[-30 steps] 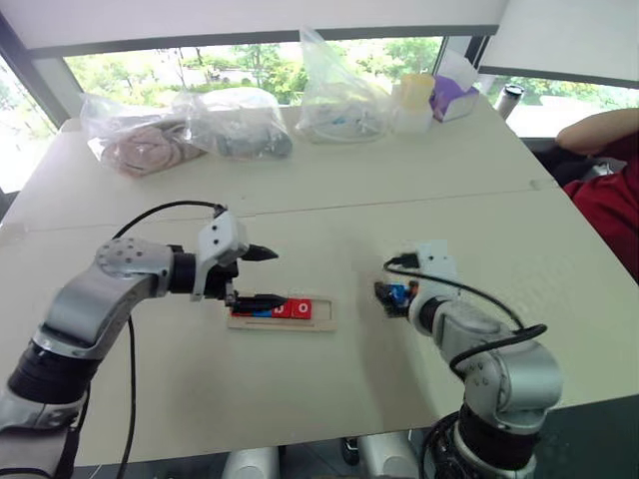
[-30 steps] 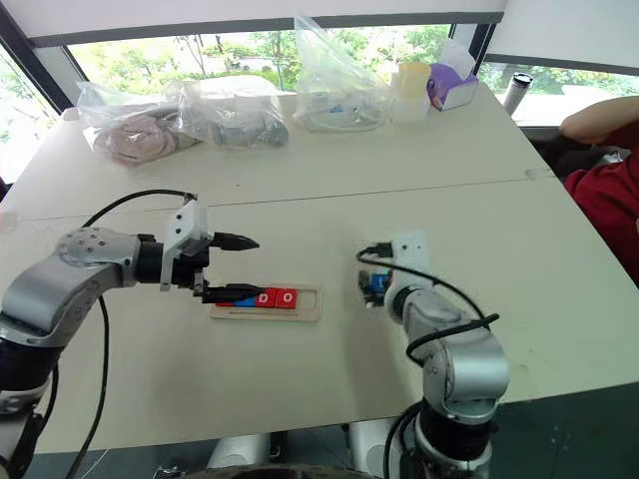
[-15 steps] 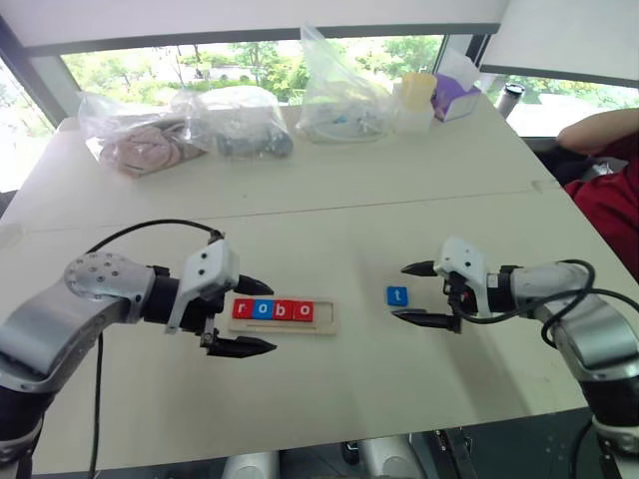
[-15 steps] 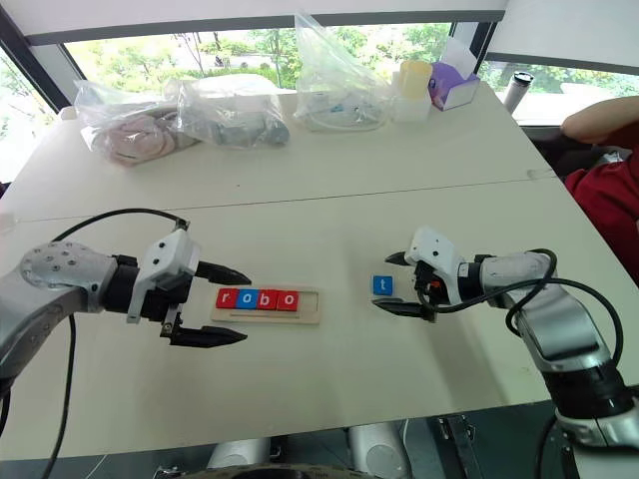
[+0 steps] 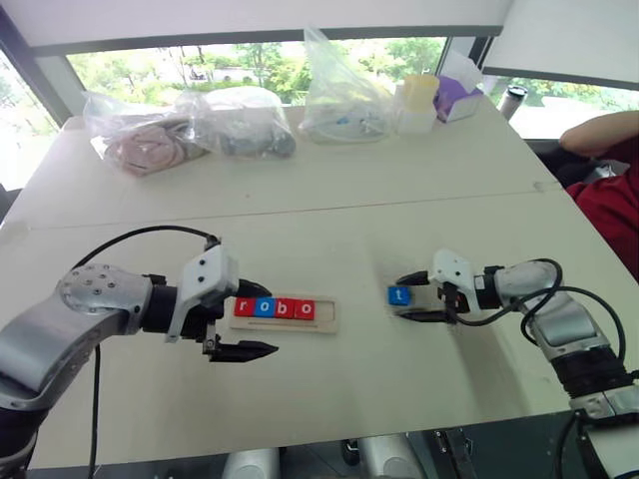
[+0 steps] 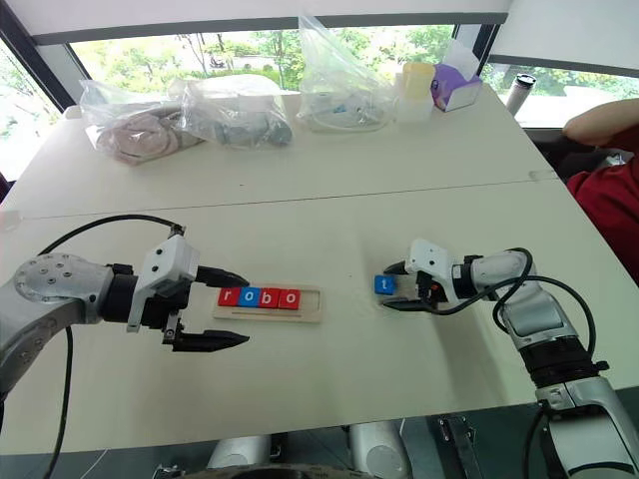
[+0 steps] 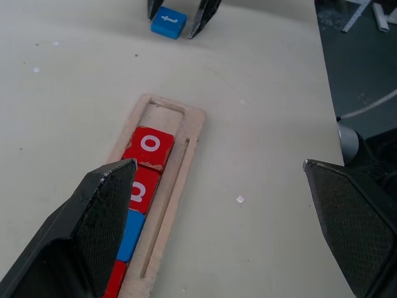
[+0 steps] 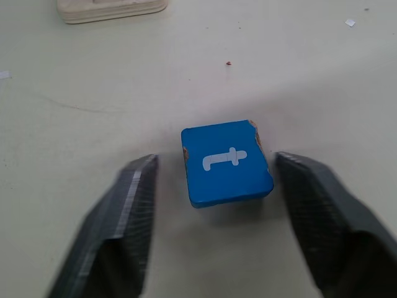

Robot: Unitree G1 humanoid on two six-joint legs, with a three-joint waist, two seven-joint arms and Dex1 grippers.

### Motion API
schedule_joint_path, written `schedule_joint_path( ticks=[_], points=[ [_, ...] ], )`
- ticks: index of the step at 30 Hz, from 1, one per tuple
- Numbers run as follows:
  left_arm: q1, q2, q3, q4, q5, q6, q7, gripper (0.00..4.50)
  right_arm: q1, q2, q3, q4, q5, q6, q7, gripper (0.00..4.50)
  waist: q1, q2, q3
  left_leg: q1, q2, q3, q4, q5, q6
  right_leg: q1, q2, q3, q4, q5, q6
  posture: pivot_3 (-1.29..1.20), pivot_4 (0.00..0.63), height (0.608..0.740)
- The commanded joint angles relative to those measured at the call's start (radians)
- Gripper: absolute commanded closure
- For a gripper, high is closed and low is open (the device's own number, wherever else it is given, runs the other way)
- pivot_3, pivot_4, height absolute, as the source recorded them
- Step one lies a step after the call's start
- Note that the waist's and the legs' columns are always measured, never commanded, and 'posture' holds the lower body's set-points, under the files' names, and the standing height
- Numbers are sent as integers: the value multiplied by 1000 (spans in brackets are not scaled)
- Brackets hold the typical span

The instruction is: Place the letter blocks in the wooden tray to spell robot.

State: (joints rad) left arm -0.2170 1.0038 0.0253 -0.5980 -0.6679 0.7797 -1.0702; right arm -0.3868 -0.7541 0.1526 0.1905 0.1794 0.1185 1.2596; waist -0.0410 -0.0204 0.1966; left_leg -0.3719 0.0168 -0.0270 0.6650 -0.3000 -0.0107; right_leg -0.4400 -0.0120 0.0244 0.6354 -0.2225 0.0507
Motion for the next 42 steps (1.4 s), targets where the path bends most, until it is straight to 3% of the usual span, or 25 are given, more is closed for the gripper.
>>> schedule_joint_path(
  ticks=[1,7,15,42],
  points=[
    [-8,16,27,1,-4,-13,-8,0,-14,14,-18,-25,16,9,-12,3364,-1,0,0,0,0,0,0,0,0,0,0,0,0,0,0,0,150,740],
    [12,21,49,32,-31,-10,-30,0,-48,68,-5,-209,95,189,-32,3364,-3,0,0,0,0,0,0,0,0,0,0,0,1,1,0,0,150,740],
    [85,48,70,29,-6,-38,-40,0,-127,164,220,-394,-62,346,-144,3364,6,0,0,0,0,-2,0,1,-1,-2,0,-2,4,-1,-2,0,150,740],
    [102,-7,50,5,14,-46,43,0,-148,201,302,-365,-124,399,-178,3364,23,0,0,0,0,-1,2,1,-2,-2,-1,-1,6,0,-3,0,150,740]
  ],
)
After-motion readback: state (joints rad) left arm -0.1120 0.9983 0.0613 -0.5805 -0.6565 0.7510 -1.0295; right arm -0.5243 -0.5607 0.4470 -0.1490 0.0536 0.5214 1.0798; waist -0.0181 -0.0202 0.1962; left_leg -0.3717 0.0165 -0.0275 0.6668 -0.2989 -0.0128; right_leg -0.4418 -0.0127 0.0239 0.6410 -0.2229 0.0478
